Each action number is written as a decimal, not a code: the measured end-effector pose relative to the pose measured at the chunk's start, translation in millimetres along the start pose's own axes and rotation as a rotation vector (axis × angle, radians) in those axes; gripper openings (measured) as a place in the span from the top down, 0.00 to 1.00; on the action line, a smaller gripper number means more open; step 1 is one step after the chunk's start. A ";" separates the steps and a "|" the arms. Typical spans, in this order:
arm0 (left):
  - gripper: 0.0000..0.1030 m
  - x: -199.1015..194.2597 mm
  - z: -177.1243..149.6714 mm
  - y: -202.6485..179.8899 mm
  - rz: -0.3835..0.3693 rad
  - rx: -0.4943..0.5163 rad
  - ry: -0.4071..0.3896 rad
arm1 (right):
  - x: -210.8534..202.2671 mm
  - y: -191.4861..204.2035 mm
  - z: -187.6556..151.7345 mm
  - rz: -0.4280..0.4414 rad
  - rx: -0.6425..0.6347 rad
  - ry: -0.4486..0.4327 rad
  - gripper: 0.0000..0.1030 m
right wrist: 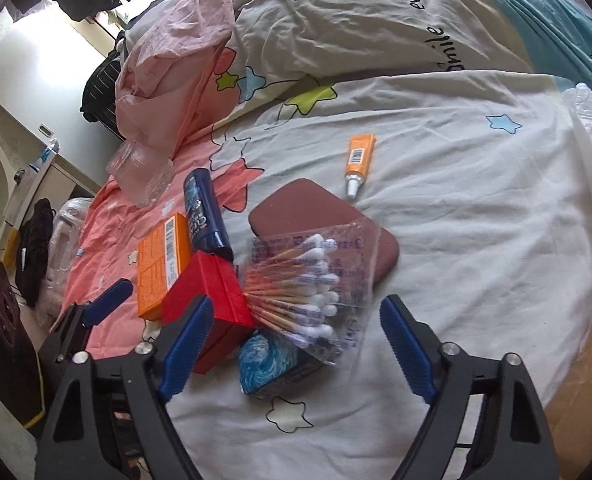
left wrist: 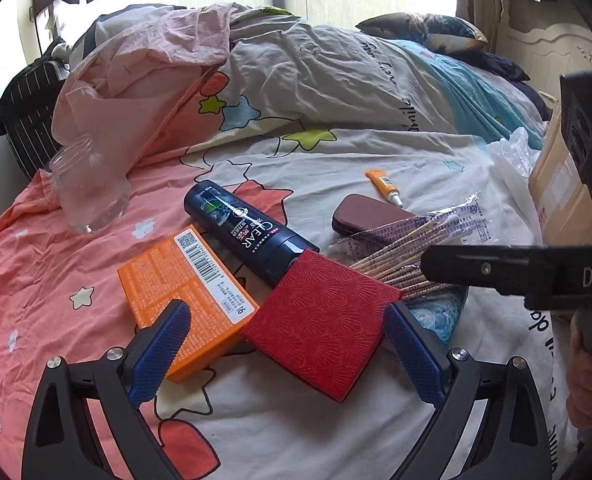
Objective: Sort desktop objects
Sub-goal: 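Close the right tool on the clear bag of cotton swabs, then grasp the red box with the left tool while the right tool lifts the swab bag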
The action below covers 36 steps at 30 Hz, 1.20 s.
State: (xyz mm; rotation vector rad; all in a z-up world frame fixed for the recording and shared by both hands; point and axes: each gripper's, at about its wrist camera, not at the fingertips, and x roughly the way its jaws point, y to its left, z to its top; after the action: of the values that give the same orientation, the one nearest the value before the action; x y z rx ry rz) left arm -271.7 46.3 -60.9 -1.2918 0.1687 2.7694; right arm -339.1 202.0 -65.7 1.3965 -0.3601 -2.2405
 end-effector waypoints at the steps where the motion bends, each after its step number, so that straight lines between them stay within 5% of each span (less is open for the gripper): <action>1: 0.03 0.2 -0.1 -2.3 -0.002 0.011 0.005 | 2.2 1.4 0.6 -0.001 -0.005 0.005 0.41; 4: 0.03 -0.2 -1.6 -8.1 0.026 0.046 0.002 | 8.3 3.3 0.2 -0.015 -0.019 0.019 0.67; 8: 0.01 7.5 -2.4 -8.2 0.050 0.052 0.014 | 6.9 -1.3 -1.9 0.018 -0.006 0.022 0.79; 20: 0.01 33.0 -19.6 -22.3 0.082 0.182 0.049 | -15.5 8.1 -17.6 0.053 -0.040 0.003 0.86; 27: 0.16 25.0 -19.8 -22.4 0.016 0.206 0.088 | -19.6 6.9 -20.2 0.041 -0.041 -0.021 0.86; 36: 0.20 -3.7 -17.8 -23.7 -0.022 0.218 0.068 | -26.3 14.3 -26.0 0.033 -0.084 -0.040 0.86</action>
State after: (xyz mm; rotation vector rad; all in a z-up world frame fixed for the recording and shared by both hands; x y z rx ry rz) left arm -252.9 67.3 -70.9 -1.3228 0.4446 2.6021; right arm -302.6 204.1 -50.5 1.2949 -0.2969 -2.2328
